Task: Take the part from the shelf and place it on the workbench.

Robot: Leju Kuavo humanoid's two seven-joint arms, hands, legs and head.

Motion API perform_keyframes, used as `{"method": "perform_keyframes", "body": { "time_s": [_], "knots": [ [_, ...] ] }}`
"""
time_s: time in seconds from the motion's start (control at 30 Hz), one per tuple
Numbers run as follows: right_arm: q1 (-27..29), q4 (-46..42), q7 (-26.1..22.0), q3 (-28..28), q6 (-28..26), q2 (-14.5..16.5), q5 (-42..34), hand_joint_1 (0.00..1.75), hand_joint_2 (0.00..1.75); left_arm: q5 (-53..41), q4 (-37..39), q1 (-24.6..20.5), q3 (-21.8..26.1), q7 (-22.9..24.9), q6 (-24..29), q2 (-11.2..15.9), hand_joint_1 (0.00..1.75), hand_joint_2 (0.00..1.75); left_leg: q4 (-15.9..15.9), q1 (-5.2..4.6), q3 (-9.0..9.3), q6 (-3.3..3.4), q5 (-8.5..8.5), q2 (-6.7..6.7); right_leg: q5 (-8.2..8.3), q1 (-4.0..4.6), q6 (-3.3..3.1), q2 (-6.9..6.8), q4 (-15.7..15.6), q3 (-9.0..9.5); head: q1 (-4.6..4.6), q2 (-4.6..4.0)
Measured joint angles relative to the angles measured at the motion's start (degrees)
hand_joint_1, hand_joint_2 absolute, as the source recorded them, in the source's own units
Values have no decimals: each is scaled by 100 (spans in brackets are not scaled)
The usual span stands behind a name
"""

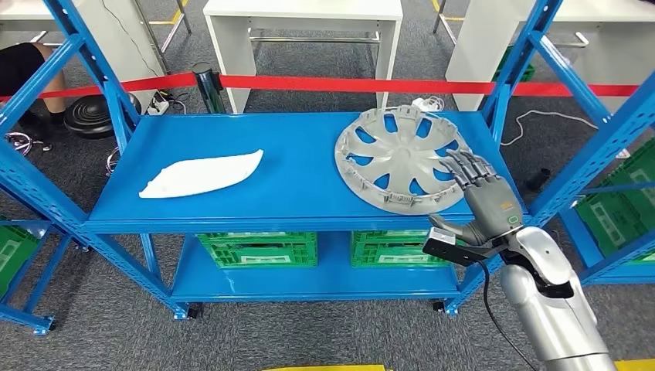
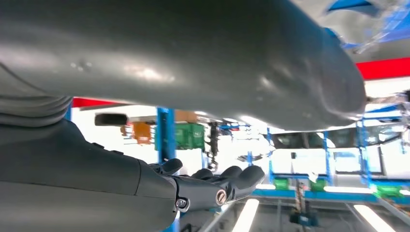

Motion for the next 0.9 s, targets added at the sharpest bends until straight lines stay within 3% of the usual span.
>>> {"method": "perform_keyframes", "body": {
  "time_s": [0.07, 0.13, 0.23, 0.27, 0.3, 0.37, 0.43, 0.5, 0.6, 0.67, 0.73, 0.77, 0.8, 0.83, 0.9],
  "knots": [
    [9, 0, -7, -2, -7, 0, -2, 0, 0, 0, -3, 0, 0, 0, 0, 2, 0, 0, 8, 7, 16, -68, -27, 7, 4, -14, -72, 9, -22, 26, -1, 0],
    [14, 0, -15, -5, -19, 0, -5, 0, 0, -1, -8, -4, 0, 1, 0, 4, 0, 0, 290, 15, -104, -131, -198, 12, 3, -40, -148, 8, -50, 71, -12, 0],
    [55, 0, -19, -8, -28, 0, -8, 0, 0, -4, -5, 3, 0, 2, -1, 2, 0, 0, 1312, 31, -642, -179, -632, 13, -26, -42, -206, 0, -51, 108, -19, 0],
    [76, -1, -19, -8, -29, 0, -8, 0, 0, -5, -2, 10, 0, 3, -1, 0, 0, 0, 1519, 33, -770, -184, -653, 13, -37, -41, -209, 2, -50, 119, -19, 0],
    [95, -2, -19, -9, -30, 0, -9, 0, 0, -8, 0, 17, 0, 3, -1, -2, 0, 0, 1535, 35, -807, -182, -570, 13, -48, -40, -207, 6, -48, 134, -19, 0],
    [122, -9, -19, -17, -32, 0, -11, 0, 0, -16, 2, 17, 0, 3, 0, -1, 0, 0, 942, 37, -559, -151, -163, 13, -80, -40, -182, 15, -40, 175, -20, 0],
    [136, -16, -19, -29, -34, 0, -14, 0, 0, -28, 1, 6, 0, 2, 0, 2, 0, 0, 248, 28, -235, -101, 107, 13, -122, -22, -129, 21, -22, 202, -17, 0],
    [145, -23, -19, -35, -35, 0, -15, 0, 0, -36, 1, -1, 0, 2, 0, 3, 0, 0, 20, 11, -124, -45, 122, 11, -147, -7, -61, 23, -24, 210, -14, 0],
    [156, -47, -12, -48, -33, -2, -14, 0, 0, -41, 1, -1, 2, 4, 0, 2, 0, 0, -19, 23, -94, 56, 138, 11, -203, -23, 40, 17, 30, 198, -11, 0],
    [149, -54, -5, -70, -32, -7, -12, 0, 0, -48, -2, -8, 4, 3, -1, 1, 0, 0, -43, 45, -72, 111, 143, 14, -438, -34, 95, 12, 473, -14, -4, 0],
    [149, -55, -1, -86, -28, -10, -8, 0, 0, -50, -1, -11, 4, 1, -2, -4, 0, 0, -37, 41, -71, 138, 127, 15, -755, -40, 129, 11, 1233, -417, -1, 0],
    [153, -55, 2, -89, -27, -11, -7, 0, 0, -51, 1, -8, 4, 1, -3, -8, 0, 0, -32, 40, -68, 141, 117, 16, -813, -43, 139, 11, 1500, -576, -1, 0],
    [156, -55, 4, -90, -25, -11, -6, 0, 0, -51, 2, -5, 4, 0, -4, -9, 0, 0, -26, 39, -63, 140, 106, 16, -762, -46, 142, 10, 1567, -641, -1, 0],
    [156, -55, 9, -92, -24, -11, -5, 0, 0, -51, 2, -5, 5, 0, -4, -9, 0, 0, -19, 41, -53, 133, 95, 14, -604, -51, 140, 9, 1401, -585, -1, 0],
    [147, -55, 21, -97, -24, -15, -4, 0, 0, -52, 1, -8, 6, 0, -5, -11, 0, 0, -4, 39, -23, 100, 62, 9, -213, -56, 120, -1, 630, -233, 0, 0]
  ]
}}
